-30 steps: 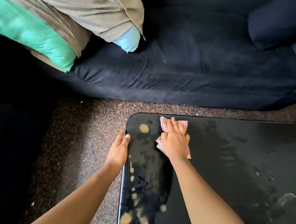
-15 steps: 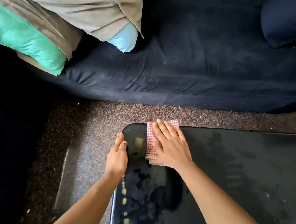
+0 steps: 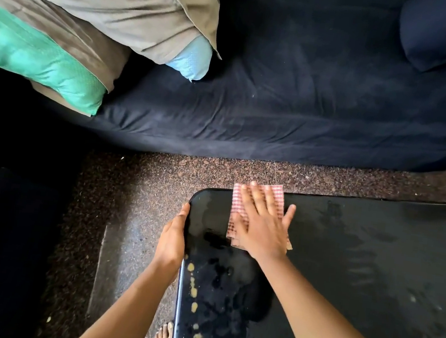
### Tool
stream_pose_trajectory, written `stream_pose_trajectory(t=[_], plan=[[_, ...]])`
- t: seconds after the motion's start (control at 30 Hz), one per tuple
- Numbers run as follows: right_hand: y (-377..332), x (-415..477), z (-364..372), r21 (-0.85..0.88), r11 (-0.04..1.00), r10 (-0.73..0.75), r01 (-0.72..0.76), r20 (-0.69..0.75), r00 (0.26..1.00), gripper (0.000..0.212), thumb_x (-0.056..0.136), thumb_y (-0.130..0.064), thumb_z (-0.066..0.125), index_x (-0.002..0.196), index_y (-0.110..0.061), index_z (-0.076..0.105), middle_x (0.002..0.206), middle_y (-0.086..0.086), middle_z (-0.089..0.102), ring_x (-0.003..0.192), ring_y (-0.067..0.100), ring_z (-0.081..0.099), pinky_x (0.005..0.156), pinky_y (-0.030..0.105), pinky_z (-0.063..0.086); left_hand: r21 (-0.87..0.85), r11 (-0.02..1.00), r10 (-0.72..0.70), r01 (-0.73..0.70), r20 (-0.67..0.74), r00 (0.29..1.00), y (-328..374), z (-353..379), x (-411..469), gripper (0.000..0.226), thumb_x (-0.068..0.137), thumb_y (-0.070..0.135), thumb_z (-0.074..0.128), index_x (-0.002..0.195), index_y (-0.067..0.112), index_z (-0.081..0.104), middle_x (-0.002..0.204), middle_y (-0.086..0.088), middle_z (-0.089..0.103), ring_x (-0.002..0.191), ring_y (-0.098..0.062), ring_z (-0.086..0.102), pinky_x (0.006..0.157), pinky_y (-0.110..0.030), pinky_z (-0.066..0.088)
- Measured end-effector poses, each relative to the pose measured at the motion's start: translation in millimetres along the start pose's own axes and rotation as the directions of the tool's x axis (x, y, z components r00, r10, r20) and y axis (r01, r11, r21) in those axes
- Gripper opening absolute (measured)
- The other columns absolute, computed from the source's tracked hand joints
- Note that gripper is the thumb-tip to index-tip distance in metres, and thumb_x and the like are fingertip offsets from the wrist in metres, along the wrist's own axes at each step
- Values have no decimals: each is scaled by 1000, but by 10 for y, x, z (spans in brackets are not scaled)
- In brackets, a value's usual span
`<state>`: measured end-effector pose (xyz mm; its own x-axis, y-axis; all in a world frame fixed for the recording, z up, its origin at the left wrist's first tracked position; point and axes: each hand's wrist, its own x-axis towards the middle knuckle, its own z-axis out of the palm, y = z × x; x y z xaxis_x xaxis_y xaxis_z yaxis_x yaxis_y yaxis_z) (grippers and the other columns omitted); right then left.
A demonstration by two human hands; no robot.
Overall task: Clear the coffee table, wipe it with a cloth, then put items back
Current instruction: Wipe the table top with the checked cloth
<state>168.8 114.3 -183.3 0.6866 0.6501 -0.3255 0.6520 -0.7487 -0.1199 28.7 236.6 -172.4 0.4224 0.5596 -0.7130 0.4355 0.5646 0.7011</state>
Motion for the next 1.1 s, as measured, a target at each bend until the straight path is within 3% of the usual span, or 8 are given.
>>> stream_pose_trajectory(t=[0.13,0.3,0.4,0.47,0.6,0.67,0.83,1.1], plan=[[-315,-4,5,80,987,139,-137,-21,990,62,95,-56,15,144,-37,-20,154,-11,-22,144,18,-20,112,63,-3,-38,999,12,-11,32,999,-8,10,-7,31,101,40,35,124,34,55,117,14,60,100,5,56,87,-17,40],[-774,11,52,101,988,-113,113,-4,994,61,97,-52,15,147,-35,-13,158,-10,-12,145,18,-15,114,61,-1,-13,999,42,-41,72,997,119,47,-85,34,103,37,27,93,35,59,76,22,63,66,14,62,59,-7,46],[-449,10,55,36,987,-153,155,-36,988,59,97,-56,15,149,-40,-8,158,-13,-11,146,16,-11,115,59,0,39,997,65,-68,69,996,72,11,-60,37,99,53,27,107,39,61,97,22,62,85,13,59,85,-17,40],[-147,2,43,64,998,28,-24,-58,998,60,96,-57,15,148,-41,-10,157,-14,-13,145,15,-13,115,58,-1,18,997,69,-71,71,995,53,-10,-58,51,96,60,26,133,35,50,124,18,55,109,5,51,99,-22,30],[-264,-1,43,113,956,279,-270,-66,958,63,92,-53,13,150,-36,-5,159,-7,-8,146,19,-12,113,59,-1,-35,999,45,-41,121,992,101,28,-100,53,101,50,19,142,24,40,136,13,49,113,1,49,94,-13,35],[-654,21,45,150,979,147,-137,-60,987,65,89,-52,8,150,-35,-4,159,-8,-10,146,18,-11,112,59,-4,-61,997,43,-36,124,991,121,29,-100,59,98,54,15,144,24,37,135,11,49,113,-2,52,85,-12,42],[-876,22,23,87,977,-199,197,21,980,59,94,-53,9,150,-37,-5,159,-8,-8,146,16,-14,115,58,0,-124,991,61,-53,67,996,217,-13,-139,69,92,64,8,152,31,17,155,-8,26,141,-24,31,108,-37,28],[-589,-12,108,136,969,219,-206,-88,972,63,94,-50,21,150,-37,-5,159,-7,-10,146,18,-14,114,58,-4,-167,985,63,-53,57,996,177,-7,-133,72,91,65,6,151,27,22,152,-6,35,138,-22,35,103,-30,28]])
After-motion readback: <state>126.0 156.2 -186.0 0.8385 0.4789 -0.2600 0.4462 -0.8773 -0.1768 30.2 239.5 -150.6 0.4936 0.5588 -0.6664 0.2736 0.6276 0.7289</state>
